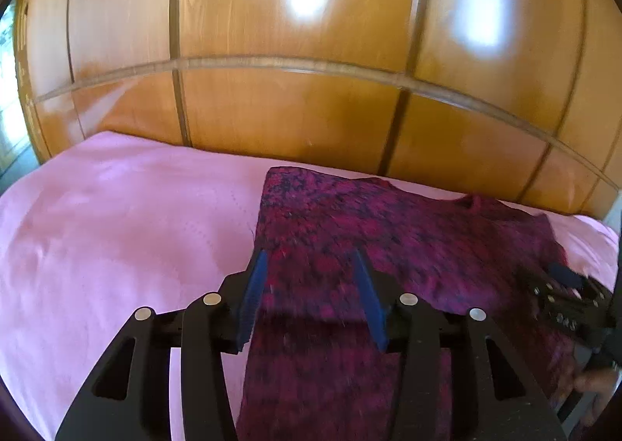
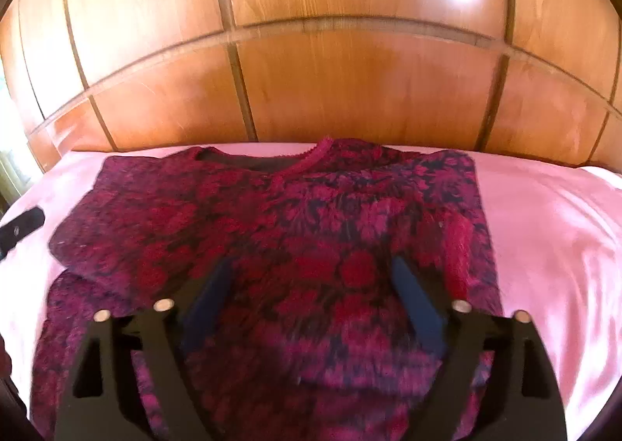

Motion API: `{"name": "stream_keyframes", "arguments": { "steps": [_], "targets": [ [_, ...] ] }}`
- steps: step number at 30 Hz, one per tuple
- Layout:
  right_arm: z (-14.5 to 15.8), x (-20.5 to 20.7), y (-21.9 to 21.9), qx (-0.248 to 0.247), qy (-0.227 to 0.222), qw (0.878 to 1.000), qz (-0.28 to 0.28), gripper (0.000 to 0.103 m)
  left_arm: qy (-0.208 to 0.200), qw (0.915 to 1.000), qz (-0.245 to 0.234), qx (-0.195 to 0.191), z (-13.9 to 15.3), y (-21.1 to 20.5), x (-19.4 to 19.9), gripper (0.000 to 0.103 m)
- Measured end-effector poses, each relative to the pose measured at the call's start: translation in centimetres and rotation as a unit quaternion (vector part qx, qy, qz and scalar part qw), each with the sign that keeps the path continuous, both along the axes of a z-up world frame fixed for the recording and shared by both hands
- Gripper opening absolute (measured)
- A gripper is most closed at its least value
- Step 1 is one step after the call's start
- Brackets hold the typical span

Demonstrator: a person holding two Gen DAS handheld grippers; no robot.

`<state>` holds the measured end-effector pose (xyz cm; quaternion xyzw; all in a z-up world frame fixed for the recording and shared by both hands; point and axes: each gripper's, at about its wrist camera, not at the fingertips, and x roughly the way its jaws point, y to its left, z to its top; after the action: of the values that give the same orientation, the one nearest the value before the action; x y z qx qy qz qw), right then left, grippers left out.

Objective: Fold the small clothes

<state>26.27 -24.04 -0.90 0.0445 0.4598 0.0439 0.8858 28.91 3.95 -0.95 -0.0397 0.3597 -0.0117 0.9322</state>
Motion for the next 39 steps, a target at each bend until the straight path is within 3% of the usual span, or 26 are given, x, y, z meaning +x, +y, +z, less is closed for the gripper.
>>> {"name": "stream_keyframes", "arguments": {
  "steps": [7,15,23,26,28,31,34,37,39],
  "targets": [
    [1.6,-4.4,-1.2,0.028,0.011,0.999,-0.015,0.093,0.002,0.9998,-0.014,-0.017,0.1,0.0,-4.5,0.045],
    [-0.9,-9.2,-1.9,0.026,0.082,0.996,-0.021,0.093,0.026,0.9994,-0.021,-0.006,-1.8,0.4,-8.3,0.045],
    [1.2,-14.4,-4.1,0.043,0.068,0.997,-0.018,0.094,0.084,0.996,-0.02,-0.026,-5.1,3.3,-12.6,0.045],
    [2.2,-16.4,-6.2,0.054,0.061,0.996,-0.036,0.093,0.1,0.9928,-0.025,-0.06,-5.9,5.0,-14.8,0.045],
    [2.3,-17.8,-7.4,0.06,0.07,0.995,-0.041,0.087,0.117,0.9888,-0.039,-0.084,-6.5,5.8,-16.7,0.045],
    [1.9,-20.1,-8.7,0.068,0.094,0.992,-0.044,0.079,0.121,0.9874,-0.063,-0.081,-6.7,5.8,-19.0,0.045],
    [1.8,-22.3,-9.0,0.081,0.119,0.989,-0.03,0.056,0.134,0.9832,-0.095,-0.08,-6.6,5.9,-21.0,0.045],
    [2.2,-24.6,-8.9,0.077,0.129,0.988,-0.018,0.048,0.15,0.9779,-0.118,-0.085,-6.5,6.1,-22.3,0.045],
    [2.5,-26.0,-8.8,0.087,0.14,0.986,-0.016,0.043,0.161,0.975,-0.13,-0.082,-6.4,6.1,-23.3,0.039]
  ]
}}
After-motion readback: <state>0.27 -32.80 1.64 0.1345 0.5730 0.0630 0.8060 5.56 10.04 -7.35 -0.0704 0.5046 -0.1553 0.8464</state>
